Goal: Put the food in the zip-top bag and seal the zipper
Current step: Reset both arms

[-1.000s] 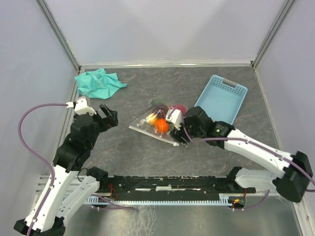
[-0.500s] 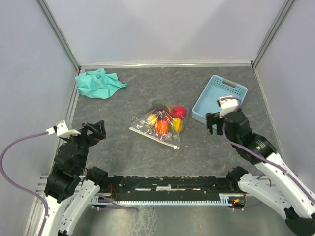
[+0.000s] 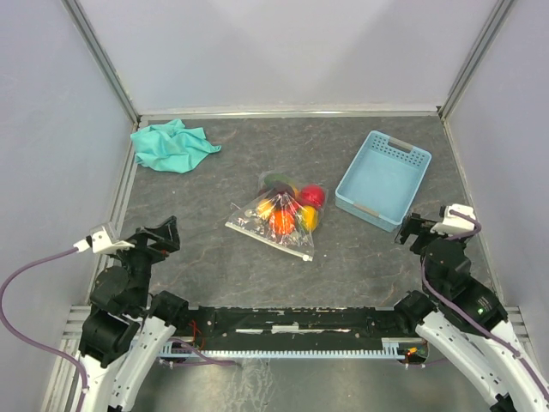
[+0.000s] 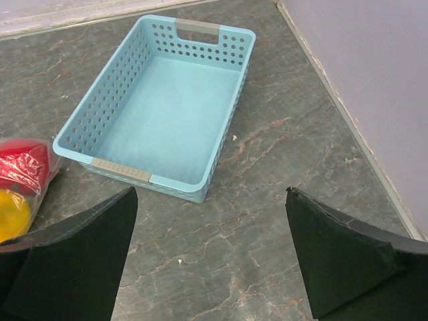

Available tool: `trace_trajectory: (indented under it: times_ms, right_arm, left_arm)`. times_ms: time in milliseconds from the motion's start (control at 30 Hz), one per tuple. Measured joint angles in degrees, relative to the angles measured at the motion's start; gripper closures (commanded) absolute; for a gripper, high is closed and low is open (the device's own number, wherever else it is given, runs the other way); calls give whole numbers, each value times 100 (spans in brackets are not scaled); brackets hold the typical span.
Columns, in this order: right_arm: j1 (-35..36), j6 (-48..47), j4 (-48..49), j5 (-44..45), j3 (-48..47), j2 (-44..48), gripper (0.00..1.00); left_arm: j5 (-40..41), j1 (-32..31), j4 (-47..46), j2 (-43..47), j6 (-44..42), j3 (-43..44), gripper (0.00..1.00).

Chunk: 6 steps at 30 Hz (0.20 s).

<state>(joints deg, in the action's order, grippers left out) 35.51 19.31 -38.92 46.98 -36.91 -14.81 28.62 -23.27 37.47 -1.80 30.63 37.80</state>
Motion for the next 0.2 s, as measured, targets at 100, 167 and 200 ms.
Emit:
trace_trajectory:
  times_ms: [100, 167, 200]
  right_arm:
    - [0, 68, -85, 81, 11, -20, 1]
    - [0, 98, -114, 153, 11, -42, 1]
    - [0, 105, -122, 188, 11, -57, 1]
  left_arm:
    - [0, -2, 2, -2, 0, -2, 0]
    - [0, 0, 4, -9, 0, -2, 0]
    - [0, 0, 4, -20, 0, -2, 0]
